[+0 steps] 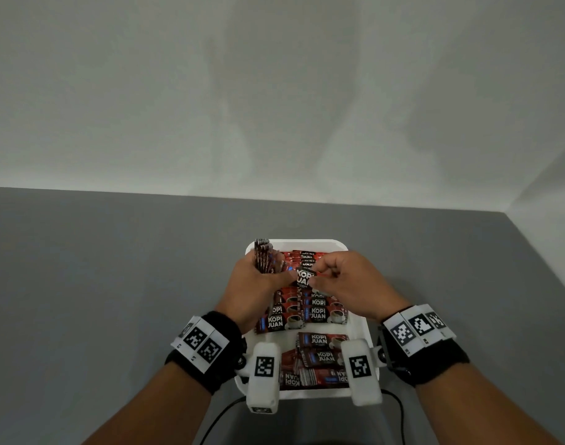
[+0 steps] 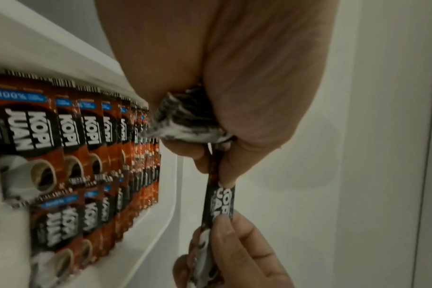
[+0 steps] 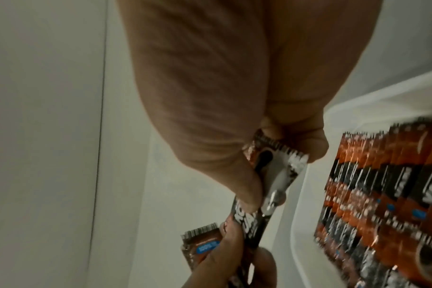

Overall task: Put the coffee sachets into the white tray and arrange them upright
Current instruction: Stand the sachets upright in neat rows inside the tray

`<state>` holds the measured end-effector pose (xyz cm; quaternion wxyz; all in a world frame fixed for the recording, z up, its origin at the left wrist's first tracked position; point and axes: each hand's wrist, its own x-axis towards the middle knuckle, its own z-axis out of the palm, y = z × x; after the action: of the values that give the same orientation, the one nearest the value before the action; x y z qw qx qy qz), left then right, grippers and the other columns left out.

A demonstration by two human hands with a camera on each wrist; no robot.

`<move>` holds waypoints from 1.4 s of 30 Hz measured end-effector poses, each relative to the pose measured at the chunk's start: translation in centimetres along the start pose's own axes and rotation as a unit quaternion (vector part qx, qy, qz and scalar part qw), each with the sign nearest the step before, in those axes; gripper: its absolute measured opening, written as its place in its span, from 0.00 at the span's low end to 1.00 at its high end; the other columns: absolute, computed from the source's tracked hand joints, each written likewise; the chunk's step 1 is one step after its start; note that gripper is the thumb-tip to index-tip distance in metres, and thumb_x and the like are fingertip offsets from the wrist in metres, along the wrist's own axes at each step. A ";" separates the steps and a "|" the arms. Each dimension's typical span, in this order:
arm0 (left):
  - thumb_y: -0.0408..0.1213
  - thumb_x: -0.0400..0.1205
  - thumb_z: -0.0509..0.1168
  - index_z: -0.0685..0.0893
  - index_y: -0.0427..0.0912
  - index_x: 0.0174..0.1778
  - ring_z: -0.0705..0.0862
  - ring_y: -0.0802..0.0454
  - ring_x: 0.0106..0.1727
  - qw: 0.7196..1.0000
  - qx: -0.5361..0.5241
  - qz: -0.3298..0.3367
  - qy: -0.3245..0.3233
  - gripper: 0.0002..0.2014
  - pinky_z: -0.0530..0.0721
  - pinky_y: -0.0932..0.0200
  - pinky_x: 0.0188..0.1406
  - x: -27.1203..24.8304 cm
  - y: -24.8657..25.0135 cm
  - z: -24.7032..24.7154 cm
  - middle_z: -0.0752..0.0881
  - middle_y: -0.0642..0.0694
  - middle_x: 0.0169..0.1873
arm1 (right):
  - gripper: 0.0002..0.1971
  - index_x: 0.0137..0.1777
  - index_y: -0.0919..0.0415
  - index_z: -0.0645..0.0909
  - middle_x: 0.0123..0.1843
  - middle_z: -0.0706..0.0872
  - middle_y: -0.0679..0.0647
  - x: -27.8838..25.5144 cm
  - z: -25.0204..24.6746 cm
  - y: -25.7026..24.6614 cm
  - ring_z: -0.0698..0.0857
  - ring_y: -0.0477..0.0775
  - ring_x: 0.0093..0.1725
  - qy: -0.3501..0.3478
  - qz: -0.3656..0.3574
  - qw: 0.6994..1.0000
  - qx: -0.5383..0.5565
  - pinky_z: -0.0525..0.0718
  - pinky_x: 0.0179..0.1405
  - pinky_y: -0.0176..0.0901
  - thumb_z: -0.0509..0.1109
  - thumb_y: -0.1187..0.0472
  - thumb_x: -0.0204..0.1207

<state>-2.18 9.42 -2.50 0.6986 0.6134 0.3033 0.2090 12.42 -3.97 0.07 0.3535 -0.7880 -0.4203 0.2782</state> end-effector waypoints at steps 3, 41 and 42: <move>0.31 0.75 0.74 0.84 0.41 0.40 0.84 0.51 0.32 0.989 0.147 -0.005 -0.010 0.05 0.86 0.49 0.40 0.1 -1.1 -0.4 0.87 0.51 0.31 | 0.04 0.43 0.50 0.88 0.39 0.88 0.44 0.5 0.2 1.3 0.86 0.43 0.38 -0.022 0.016 0.994 -0.107 0.82 0.41 0.38 0.77 0.58 0.79; 0.46 0.80 0.65 0.73 0.54 0.78 0.71 0.38 0.75 0.718 0.639 -0.055 -0.269 0.27 0.76 0.41 0.76 -0.4 -6.0 -0.2 0.72 0.45 0.71 | 0.31 0.81 0.50 0.69 0.76 0.70 0.53 -2.9 6.3 6.2 0.68 0.59 0.77 -0.211 0.047 0.904 -0.368 0.68 0.79 0.61 0.54 0.34 0.84; 0.46 0.80 0.65 0.72 0.55 0.79 0.69 0.37 0.76 0.721 0.637 -0.056 -0.266 0.29 0.75 0.40 0.77 -0.4 -6.2 -0.2 0.71 0.46 0.72 | 0.31 0.81 0.50 0.69 0.76 0.70 0.54 -2.9 6.3 6.2 0.68 0.60 0.77 -0.209 0.051 0.904 -0.370 0.68 0.79 0.61 0.54 0.34 0.84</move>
<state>-3.14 8.31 -8.51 0.2056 0.9260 0.2005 -0.2449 9.23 -6.87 -8.18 -0.0741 -0.8061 -0.5168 0.2787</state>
